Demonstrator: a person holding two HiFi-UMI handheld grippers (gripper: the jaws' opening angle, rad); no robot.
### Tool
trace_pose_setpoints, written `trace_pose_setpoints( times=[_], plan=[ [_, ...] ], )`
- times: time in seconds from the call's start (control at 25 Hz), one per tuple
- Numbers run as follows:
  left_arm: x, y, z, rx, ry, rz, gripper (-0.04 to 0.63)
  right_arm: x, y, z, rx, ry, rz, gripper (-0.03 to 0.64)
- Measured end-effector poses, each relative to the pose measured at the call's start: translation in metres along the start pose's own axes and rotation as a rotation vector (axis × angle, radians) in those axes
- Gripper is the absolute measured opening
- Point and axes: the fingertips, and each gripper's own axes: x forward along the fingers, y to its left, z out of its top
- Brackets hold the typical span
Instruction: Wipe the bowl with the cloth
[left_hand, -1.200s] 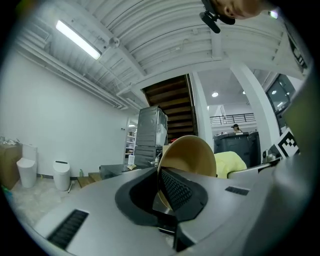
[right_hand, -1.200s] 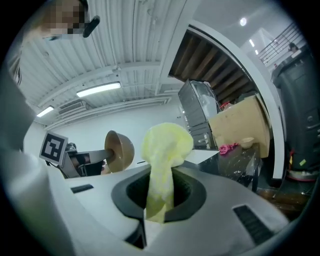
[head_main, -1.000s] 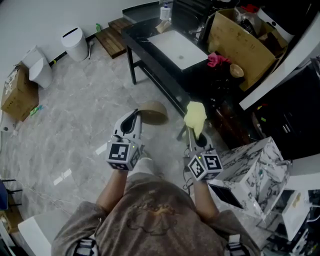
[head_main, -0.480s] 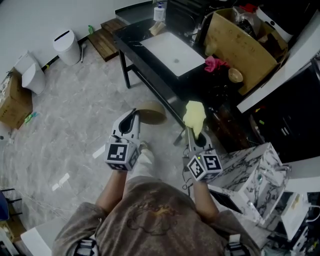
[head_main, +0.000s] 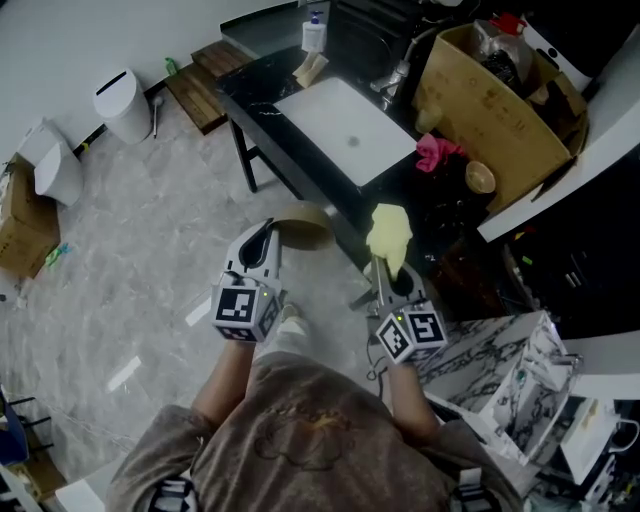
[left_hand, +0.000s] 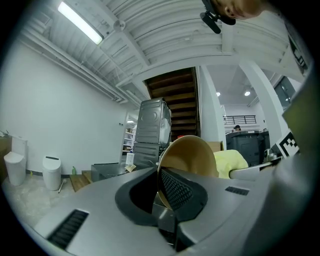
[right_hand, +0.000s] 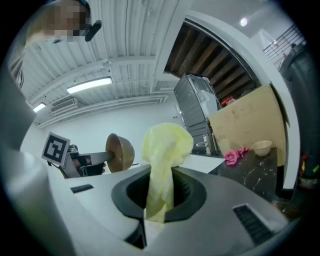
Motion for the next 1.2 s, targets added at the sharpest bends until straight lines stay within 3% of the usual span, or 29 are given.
trace_pose_setpoints(
  times=[0.52,1.0,1.2],
  plan=[
    [0.12,0.057,0.018,0.028,0.01,-0.136,0.018,0.109,-0.026,0.028,0.015,-0.034,-0.109,0.028],
    [0.175,0.073,0.012,0.008,0.032,-0.202,0.018,0.148,-0.053,0.038,0.005,-0.029,-0.181,0.028],
    [0.204,0.079,0.012,0.001,0.039,-0.214,0.018,0.174,-0.067,0.043,0.008,-0.046,-0.168,0.028]
  ],
)
